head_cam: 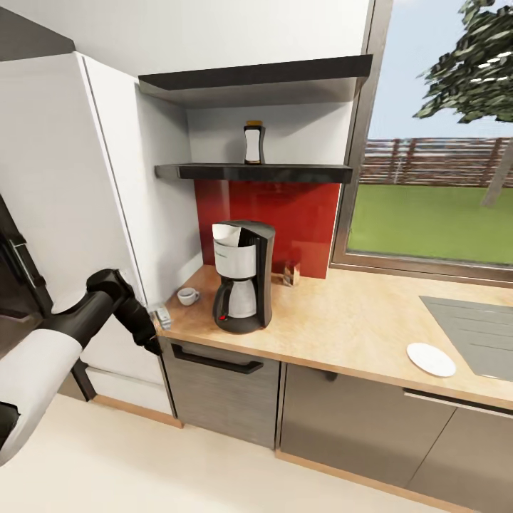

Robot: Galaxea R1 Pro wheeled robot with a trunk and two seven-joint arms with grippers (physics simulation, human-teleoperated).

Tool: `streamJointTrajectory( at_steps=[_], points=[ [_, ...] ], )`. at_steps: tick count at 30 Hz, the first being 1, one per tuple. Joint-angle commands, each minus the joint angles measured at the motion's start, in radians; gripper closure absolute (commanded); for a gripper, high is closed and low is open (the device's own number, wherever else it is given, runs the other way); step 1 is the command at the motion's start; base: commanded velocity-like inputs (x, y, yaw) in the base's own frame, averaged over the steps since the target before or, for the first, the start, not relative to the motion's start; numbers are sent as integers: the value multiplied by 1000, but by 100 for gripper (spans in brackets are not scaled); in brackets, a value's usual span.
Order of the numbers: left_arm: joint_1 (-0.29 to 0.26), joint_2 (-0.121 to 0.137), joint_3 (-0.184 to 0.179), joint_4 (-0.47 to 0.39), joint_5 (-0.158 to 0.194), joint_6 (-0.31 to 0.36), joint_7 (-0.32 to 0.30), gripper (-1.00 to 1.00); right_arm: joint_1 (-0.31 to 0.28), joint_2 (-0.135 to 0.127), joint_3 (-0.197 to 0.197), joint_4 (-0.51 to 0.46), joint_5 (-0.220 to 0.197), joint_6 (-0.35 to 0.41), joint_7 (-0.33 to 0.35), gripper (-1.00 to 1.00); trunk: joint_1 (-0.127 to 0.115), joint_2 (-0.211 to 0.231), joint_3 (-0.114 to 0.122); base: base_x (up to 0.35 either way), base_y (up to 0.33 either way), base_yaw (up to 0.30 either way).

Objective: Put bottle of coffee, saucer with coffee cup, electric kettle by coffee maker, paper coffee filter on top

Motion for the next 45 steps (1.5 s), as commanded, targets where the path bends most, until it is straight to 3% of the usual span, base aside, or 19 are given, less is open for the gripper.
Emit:
streamJointTrajectory(
  at_steps=[1,7,13,18,21,23,25,26,28,29,30,31,33,34,36,37,38,42,45],
  points=[
    [17,11,-1,-1,-5,9,-4,-100,0,0,0,-3,0,6,1,-100,1,-2,-2,0,0,0],
    [118,51,3,1,-3,-33,51,-100,0,1,0,-5,-1,5,1,-100,1,-2,-2,0,0,0],
    [298,58,14,11,1,-64,217,-100,0,3,0,-15,-2,5,3,-100,1,-2,-2,0,0,0],
    [439,43,64,32,9,-68,345,-100,0,3,0,-18,-2,1,4,-100,1,-2,-2,0,0,0],
    [523,27,128,37,56,-69,436,-100,0,3,0,-18,-3,-9,4,-100,1,-2,-2,0,0,0],
    [592,19,189,41,121,-71,523,-100,0,3,0,-18,-3,-20,4,-100,1,-2,-2,0,0,0],
    [639,15,227,44,180,-78,594,-100,0,3,0,-17,-3,-30,4,-100,1,-2,-2,0,0,0],
    [654,15,236,46,201,-85,617,-100,0,3,0,-16,-3,-34,4,-100,1,-2,-2,0,0,0],
    [707,13,261,74,295,-143,704,-100,0,3,0,-14,-3,-45,4,-100,1,-2,-2,0,0,0],
    [718,13,265,88,321,-166,726,-100,0,3,0,-14,-3,-47,4,-100,1,-2,-2,0,0,0],
    [735,13,271,121,377,-216,771,-100,0,3,0,-13,-3,-49,4,-100,1,-2,-2,0,0,0],
    [742,12,273,142,406,-244,795,-100,0,3,0,-13,-3,-50,4,-100,1,-2,-2,0,0,0],
    [757,12,278,242,528,-356,905,-100,0,3,0,-13,-3,-52,4,-100,1,-2,-2,0,0,0],
    [760,12,279,269,558,-383,935,-100,0,3,0,-13,-3,-52,4,-100,1,-2,-2,0,0,0],
    [765,12,280,370,669,-493,1053,-100,0,3,0,-13,-3,-53,5,-100,1,-2,-2,0,0,0],
    [765,12,280,392,693,-520,1081,-100,0,3,0,-13,-3,-53,5,-100,1,-2,-2,0,0,0],
    [767,12,280,449,756,-602,1157,-100,0,3,0,-13,-3,-53,5,-100,1,-2,-2,0,0,0],
    [768,12,281,545,848,-770,1266,-100,0,3,0,-13,-3,-54,5,-100,1,-2,-2,0,0,0],
    [768,11,282,573,892,-824,1291,-100,0,3,0,-13,-3,-54,5,-100,1,-2,-2,0,0,0]
  ],
)
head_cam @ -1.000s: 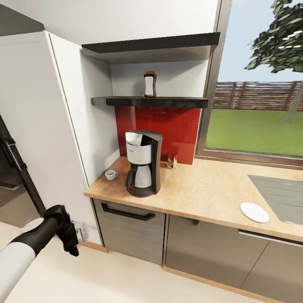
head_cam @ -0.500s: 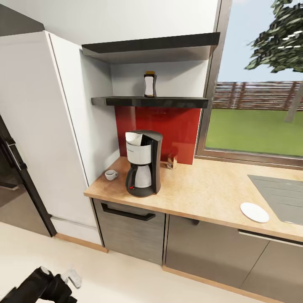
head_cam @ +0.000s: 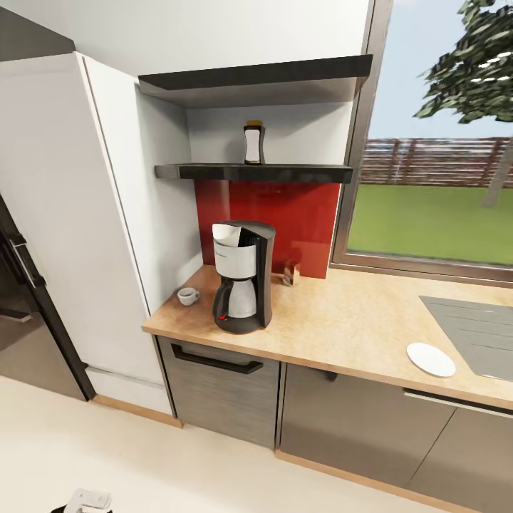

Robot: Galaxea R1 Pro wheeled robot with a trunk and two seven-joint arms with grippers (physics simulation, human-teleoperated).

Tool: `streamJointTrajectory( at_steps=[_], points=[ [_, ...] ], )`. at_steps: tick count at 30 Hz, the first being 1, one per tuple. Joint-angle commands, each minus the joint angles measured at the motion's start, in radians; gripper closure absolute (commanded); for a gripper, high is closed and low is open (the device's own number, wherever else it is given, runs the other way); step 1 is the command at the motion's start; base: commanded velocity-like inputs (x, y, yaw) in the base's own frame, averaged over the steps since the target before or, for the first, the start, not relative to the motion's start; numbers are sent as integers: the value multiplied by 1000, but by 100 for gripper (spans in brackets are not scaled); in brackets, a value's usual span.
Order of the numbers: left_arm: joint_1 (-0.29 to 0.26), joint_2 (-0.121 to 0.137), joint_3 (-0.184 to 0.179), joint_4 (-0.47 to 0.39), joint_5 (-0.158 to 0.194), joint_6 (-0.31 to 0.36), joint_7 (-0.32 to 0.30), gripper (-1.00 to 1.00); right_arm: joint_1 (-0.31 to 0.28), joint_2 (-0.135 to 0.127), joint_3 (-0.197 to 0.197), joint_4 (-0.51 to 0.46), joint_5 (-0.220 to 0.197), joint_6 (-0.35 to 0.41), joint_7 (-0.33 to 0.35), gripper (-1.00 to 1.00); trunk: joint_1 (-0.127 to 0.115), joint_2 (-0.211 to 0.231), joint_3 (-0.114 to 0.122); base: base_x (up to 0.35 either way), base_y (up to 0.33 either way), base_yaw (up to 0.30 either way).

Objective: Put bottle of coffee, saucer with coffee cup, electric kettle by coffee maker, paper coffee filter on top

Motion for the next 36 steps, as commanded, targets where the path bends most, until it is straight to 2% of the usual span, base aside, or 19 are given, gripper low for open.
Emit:
streamJointTrajectory(
  at_steps=[1,4,7,13,21,36],
  points=[
    [-1,0,-7,11,27,-20,6,-100,0,0,0,-1,0,1,1,-100,1,-2,-2,0,0,0],
    [-1,-8,-8,41,73,-39,12,-100,0,1,0,-3,-1,-1,0,-100,1,-2,-2,0,0,0],
    [-1,-20,-9,67,90,-46,14,-100,0,1,0,-4,-1,-1,0,-100,1,-2,-2,0,0,0],
    [0,-40,-10,91,91,-48,13,-100,0,4,0,-7,-2,-1,0,-100,1,-2,-2,0,0,0],
    [23,-50,-11,97,93,-49,13,-100,0,6,-2,-7,-3,-1,0,-100,1,-2,-2,0,0,-13],
    [30,-52,-9,98,103,-52,14,-100,0,5,-2,-6,-3,-1,1,-100,1,-2,-2,0,11,-235]
  ],
)
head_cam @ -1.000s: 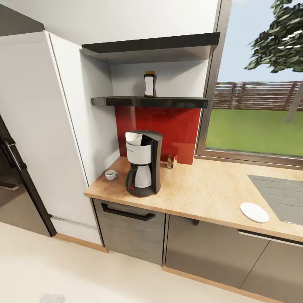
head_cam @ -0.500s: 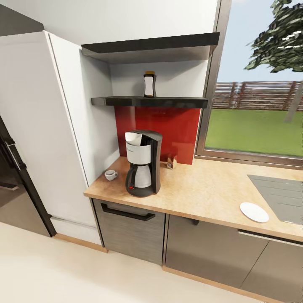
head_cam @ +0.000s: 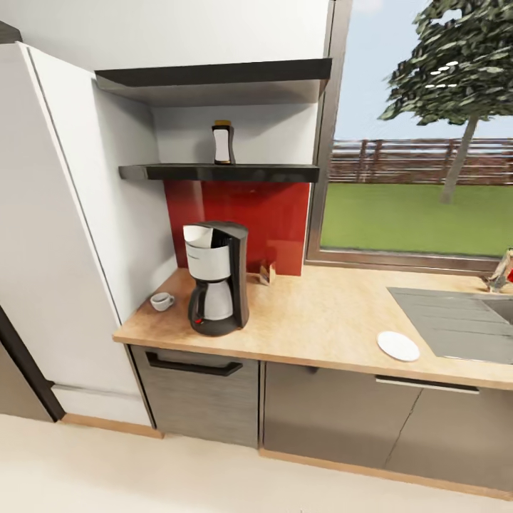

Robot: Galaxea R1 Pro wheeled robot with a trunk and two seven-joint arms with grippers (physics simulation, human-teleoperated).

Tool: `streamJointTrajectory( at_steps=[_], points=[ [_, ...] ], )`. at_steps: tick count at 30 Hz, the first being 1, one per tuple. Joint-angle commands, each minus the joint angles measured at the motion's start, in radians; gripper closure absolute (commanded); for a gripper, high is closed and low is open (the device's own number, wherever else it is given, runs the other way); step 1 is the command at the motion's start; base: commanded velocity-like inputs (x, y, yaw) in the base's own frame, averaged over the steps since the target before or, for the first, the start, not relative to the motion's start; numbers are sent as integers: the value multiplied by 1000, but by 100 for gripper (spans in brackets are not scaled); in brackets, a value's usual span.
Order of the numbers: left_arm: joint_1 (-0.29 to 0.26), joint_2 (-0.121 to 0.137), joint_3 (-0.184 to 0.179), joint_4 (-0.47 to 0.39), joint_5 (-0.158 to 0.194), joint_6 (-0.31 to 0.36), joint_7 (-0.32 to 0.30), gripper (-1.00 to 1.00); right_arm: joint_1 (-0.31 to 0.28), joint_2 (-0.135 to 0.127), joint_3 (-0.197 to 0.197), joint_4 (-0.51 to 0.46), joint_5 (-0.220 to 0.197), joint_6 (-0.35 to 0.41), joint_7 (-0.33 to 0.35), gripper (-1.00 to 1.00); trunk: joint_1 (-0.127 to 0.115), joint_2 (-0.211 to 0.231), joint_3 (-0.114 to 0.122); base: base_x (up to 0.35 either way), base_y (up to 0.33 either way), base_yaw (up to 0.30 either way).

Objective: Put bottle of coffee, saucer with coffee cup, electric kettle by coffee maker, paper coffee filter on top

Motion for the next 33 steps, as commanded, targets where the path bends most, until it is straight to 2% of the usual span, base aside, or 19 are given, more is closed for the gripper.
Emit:
streamJointTrajectory(
  at_steps=[1,9,33],
  points=[
    [0,1,-8,1,10,-3,-3,-100,-1,0,0,0,0,1,1,-100,1,-2,-2,0,142,-263],
    [4,0,-9,0,7,-4,-6,-100,-1,0,0,1,1,1,0,-100,1,-2,-2,0,264,-178],
    [5,3,-9,2,6,-4,-4,-100,-1,-1,-3,5,3,1,-2,-100,1,-2,-2,0,316,-5]
  ],
)
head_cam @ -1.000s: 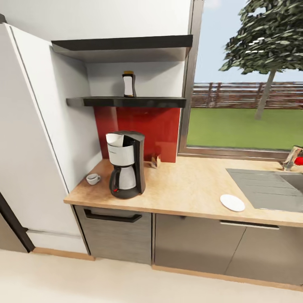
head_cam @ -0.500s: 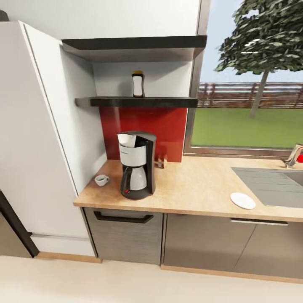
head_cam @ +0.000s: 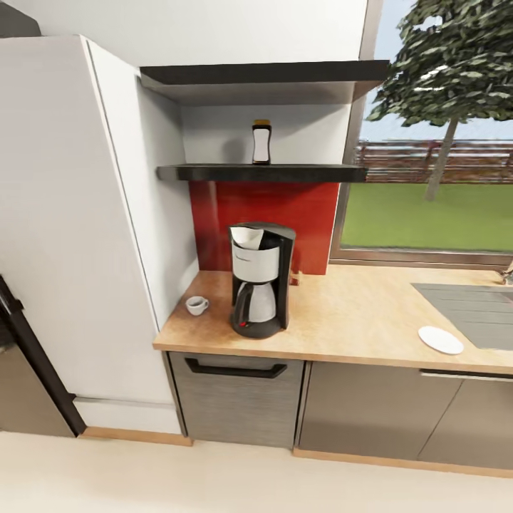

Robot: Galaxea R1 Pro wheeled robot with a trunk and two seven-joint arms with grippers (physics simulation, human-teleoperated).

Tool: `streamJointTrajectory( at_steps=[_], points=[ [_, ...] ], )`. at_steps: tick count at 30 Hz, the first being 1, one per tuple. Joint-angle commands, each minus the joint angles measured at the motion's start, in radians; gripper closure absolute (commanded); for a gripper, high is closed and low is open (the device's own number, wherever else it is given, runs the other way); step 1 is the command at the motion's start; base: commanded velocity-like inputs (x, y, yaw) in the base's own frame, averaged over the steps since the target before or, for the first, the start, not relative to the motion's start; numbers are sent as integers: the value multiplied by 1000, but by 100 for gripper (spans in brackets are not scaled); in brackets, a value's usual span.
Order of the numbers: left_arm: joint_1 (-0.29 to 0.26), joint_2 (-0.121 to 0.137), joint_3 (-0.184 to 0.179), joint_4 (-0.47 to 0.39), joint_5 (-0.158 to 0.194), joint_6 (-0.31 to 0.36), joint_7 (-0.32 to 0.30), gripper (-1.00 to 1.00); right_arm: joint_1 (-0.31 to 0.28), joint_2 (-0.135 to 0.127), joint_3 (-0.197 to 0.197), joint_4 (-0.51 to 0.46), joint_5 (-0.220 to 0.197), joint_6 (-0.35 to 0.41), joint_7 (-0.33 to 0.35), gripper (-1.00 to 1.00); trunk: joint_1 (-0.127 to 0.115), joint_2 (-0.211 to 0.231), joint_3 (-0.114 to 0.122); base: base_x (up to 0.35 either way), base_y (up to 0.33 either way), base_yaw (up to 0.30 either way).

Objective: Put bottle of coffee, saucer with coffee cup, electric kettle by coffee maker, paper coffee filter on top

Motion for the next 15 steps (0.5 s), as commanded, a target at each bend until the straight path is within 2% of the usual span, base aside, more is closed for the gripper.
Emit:
streamJointTrajectory(
  at_steps=[1,7,15],
  points=[
    [-1,1,-8,1,10,-3,-3,-100,0,0,0,-1,0,1,1,-100,1,-2,-2,34,320,0],
    [5,1,-8,0,10,-3,-4,-100,0,0,0,-1,0,1,1,-100,1,-2,-2,118,317,0],
    [9,1,-8,0,11,-3,-3,-100,0,-1,0,-1,0,1,1,-100,1,-2,-2,221,269,0]
  ],
)
